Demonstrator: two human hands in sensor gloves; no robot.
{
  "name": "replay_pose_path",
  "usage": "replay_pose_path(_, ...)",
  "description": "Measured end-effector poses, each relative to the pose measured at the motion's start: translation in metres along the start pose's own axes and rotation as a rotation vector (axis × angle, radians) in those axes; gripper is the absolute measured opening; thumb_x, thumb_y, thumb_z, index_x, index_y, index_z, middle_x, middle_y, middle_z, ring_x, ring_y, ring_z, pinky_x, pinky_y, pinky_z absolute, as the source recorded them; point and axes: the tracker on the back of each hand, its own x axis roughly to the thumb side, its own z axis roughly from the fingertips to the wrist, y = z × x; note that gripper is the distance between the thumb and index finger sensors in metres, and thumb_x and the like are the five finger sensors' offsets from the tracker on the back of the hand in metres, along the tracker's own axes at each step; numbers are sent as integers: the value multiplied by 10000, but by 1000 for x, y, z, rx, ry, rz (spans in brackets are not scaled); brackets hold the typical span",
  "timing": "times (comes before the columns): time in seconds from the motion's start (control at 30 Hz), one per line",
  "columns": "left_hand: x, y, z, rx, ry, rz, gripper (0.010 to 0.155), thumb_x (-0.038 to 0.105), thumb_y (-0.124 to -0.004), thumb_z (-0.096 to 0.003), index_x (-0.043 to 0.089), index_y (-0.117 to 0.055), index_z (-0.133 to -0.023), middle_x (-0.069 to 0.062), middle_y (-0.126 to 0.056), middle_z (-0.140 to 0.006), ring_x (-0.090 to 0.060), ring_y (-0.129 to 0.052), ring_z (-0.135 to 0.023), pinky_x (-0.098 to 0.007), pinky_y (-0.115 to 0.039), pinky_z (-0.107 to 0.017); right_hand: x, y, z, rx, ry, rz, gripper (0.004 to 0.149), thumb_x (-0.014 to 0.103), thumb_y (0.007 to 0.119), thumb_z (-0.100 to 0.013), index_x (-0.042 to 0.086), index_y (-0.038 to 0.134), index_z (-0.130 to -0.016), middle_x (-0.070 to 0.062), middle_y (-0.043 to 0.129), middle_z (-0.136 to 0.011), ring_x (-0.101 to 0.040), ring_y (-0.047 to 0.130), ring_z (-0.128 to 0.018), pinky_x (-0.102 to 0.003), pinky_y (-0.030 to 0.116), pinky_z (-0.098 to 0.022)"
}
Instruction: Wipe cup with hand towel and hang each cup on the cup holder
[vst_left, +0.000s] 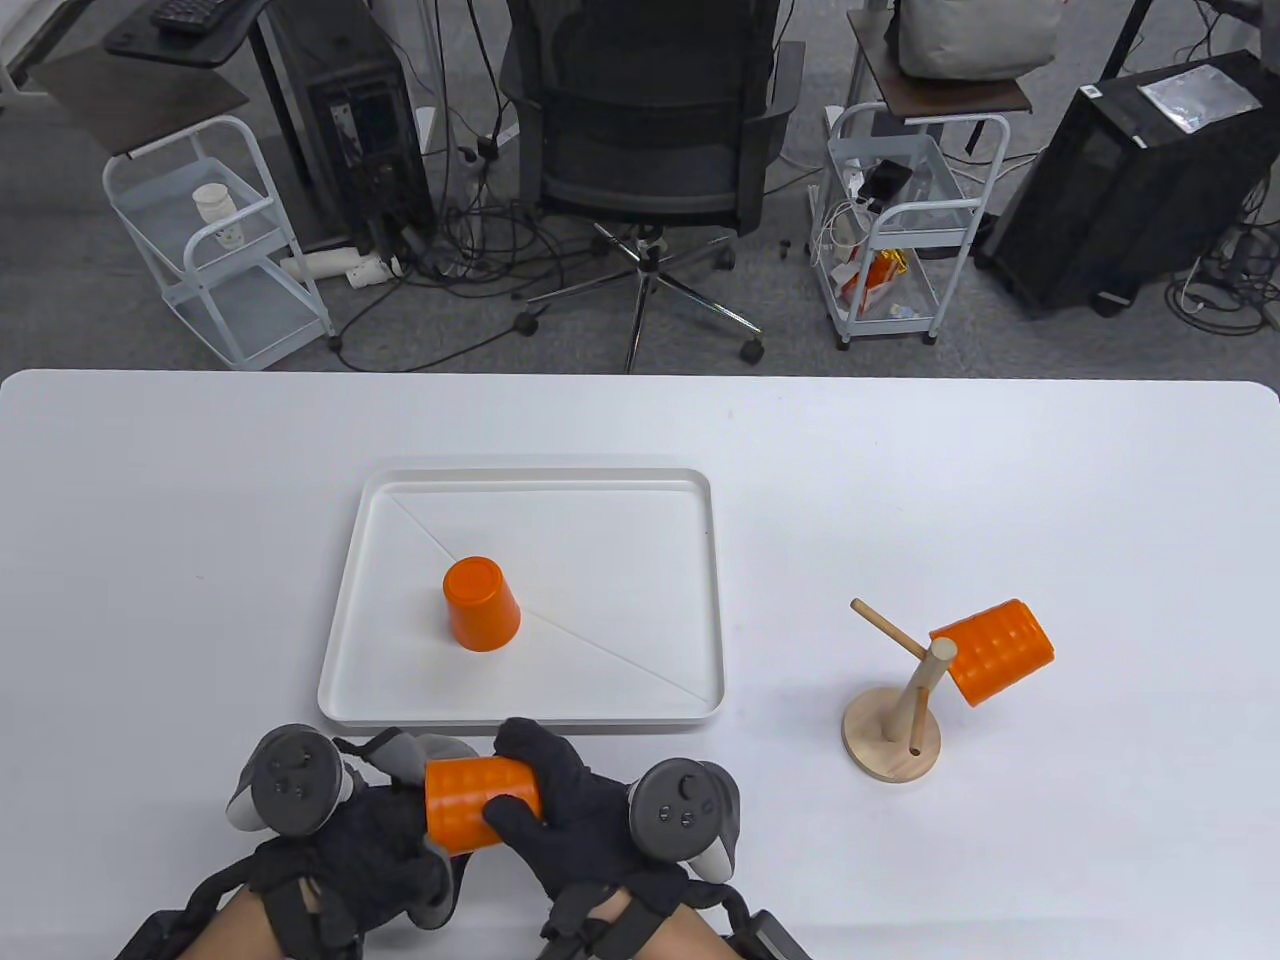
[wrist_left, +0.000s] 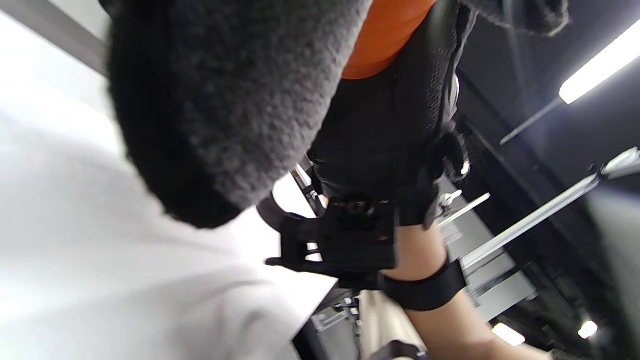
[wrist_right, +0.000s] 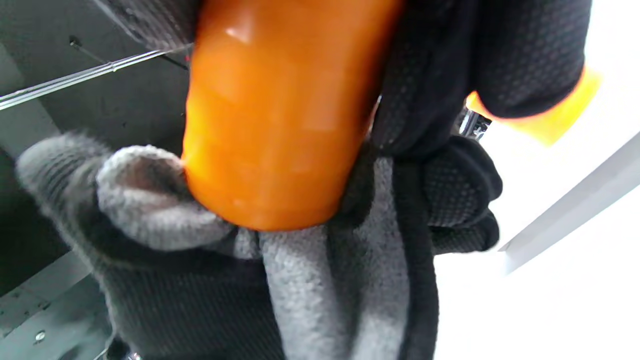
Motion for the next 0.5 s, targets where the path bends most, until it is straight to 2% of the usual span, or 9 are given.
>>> replay_pose_path(0.3,-20,-2,0,-32,12,323,900,839,-403,-424,298,-497,-1137,74,-500,-1227,-477,-791,-903,-664,-671,-624,2,6,1,30,-43,79,752,488,663,-521,93,290,-1041,-289,503,-1021,-457,875,-652,-661,709,-566)
replay_pose_path(0.4,-21,-3,0,-34,18,323,890,834,-404,-429,301,-494,-1136,78,-499,-1226,-485,-776,-911,-666,-663,-627,1,6,1,31,-30,72,754,487,667,-520,88,295,-1040,-293,509,-1017,-458,877,-648,-662,712,-561)
replay_pose_path(0.5,-18,-3,-1,-30,34,265,874,824,-472,-424,309,-484,-1131,86,-496,-1223,-502,-743,-929,-683,-629,-639,2,4,1,14,-18,75,761,494,671,-517,61,322,-1036,-302,545,-997,-448,910,-609,-650,744,-531)
